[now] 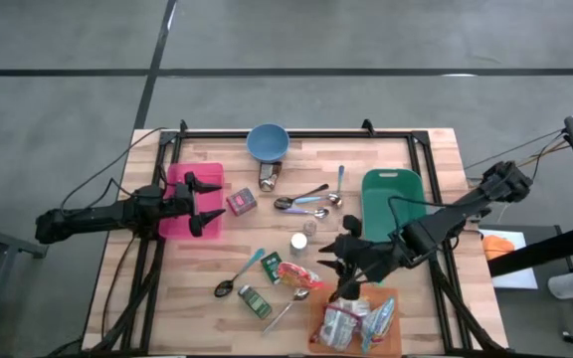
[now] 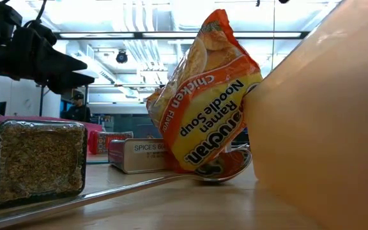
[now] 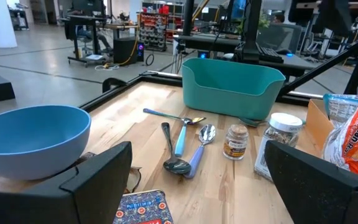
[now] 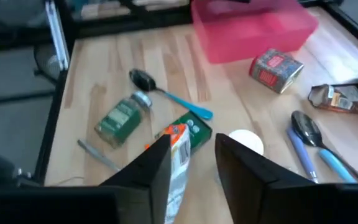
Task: Pick & Place Food Item
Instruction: Put the orange noodle pack into the orange bin
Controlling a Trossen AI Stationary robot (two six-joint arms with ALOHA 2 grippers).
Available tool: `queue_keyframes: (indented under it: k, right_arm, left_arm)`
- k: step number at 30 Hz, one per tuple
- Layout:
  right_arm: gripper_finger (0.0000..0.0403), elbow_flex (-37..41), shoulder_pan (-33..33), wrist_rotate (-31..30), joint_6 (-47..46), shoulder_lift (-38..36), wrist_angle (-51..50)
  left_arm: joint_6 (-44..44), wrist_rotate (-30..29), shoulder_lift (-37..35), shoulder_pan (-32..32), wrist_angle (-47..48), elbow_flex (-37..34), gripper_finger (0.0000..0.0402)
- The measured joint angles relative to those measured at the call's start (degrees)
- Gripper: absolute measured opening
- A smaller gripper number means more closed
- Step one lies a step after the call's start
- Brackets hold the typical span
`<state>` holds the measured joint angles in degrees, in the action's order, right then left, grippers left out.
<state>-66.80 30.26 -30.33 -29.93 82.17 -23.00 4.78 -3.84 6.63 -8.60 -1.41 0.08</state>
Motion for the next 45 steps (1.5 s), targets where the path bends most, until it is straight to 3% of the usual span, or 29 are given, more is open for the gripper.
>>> queue_keyframes:
  k: [7, 13, 20, 30, 39, 45]
  right_arm:
    - [0.0197, 8.52, 3.46, -10.13, -1.09, 0.91, 13.22]
    - [0.0228, 13.80, 6.79, -15.42, -1.00, 4.62, 25.13]
    - [0.0236, 13.54, 9.39, -21.26, -3.18, 10.78, 26.68]
    - [0.0236, 6.95, 9.51, -29.48, -2.99, 20.17, 26.55]
    - [0.0236, 3.79, 8.82, -29.52, -2.51, 22.97, 26.24]
    - [0.0236, 4.88, 6.28, -24.44, -3.83, 22.62, 26.78]
  left_arm:
    - [0.00, 0.00, -0.02, 0.00, 0.00, 0.00, 0.0372]
    - [0.00, 0.00, -0.04, 0.02, -0.02, 0.00, 0.0372]
    - [0.00, 0.00, -0.04, 0.00, -0.02, 0.00, 0.0372]
    - [0.00, 0.00, -0.04, 0.00, -0.02, 0.00, 0.0372]
    - [0.00, 0.00, -0.04, 0.01, -0.02, 0.00, 0.0372]
    - [0.00, -0.02, -0.02, 0.02, 0.00, 0.00, 0.0372]
